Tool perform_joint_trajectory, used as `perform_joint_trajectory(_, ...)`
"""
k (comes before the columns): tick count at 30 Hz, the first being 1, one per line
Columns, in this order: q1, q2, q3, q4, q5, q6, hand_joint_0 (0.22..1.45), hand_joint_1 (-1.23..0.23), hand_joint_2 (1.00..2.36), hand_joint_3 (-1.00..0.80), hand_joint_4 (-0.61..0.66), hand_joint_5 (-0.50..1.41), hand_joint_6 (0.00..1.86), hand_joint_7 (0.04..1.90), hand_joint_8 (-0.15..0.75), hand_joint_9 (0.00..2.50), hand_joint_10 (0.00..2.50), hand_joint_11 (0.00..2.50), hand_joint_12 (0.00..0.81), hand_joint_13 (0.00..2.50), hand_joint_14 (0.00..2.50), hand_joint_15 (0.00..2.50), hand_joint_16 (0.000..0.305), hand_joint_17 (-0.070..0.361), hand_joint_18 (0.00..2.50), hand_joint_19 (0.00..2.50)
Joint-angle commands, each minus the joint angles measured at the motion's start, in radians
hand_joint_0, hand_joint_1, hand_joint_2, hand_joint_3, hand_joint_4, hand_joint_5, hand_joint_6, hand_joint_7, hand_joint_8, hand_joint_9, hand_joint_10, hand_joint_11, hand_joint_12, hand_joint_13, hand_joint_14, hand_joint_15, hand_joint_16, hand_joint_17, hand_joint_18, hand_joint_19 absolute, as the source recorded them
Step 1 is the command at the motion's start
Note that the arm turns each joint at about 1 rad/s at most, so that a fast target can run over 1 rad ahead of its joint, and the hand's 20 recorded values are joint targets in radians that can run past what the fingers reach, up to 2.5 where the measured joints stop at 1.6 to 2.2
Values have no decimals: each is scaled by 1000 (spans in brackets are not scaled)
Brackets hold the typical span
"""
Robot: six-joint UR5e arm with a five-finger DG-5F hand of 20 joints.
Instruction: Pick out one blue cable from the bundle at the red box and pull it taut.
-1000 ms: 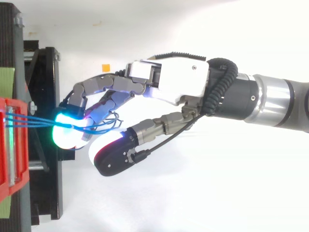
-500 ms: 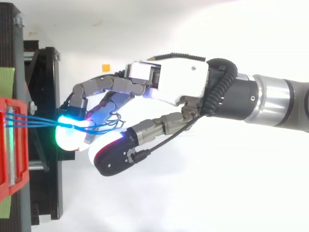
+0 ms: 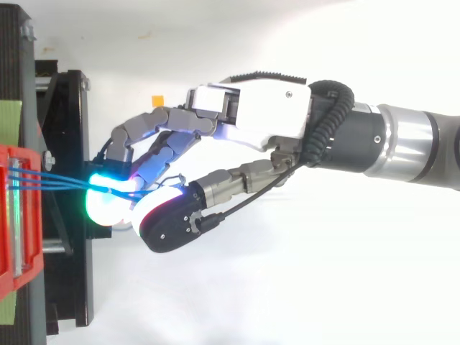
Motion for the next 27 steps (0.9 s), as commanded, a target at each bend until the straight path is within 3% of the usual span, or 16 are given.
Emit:
perform_joint_trajectory(1, -2, -1, 1, 0, 0, 0, 583, -552, 1009, -402, 133, -135, 737, 868, 235, 842, 19, 509, 314, 759, 19, 475, 49, 110, 538, 687)
perform_joint_trajectory(14, -8, 1, 10, -2, -6, 3, 592, -576, 1012, -367, 118, -140, 756, 856, 234, 844, 17, 520, 310, 764, 18, 480, 49, 110, 549, 697)
perform_joint_trajectory(27, -8, 1, 21, -3, -9, 3, 584, -677, 1015, -314, 148, -175, 888, 703, 237, 830, 20, 553, 315, 769, 20, 483, 50, 113, 563, 697)
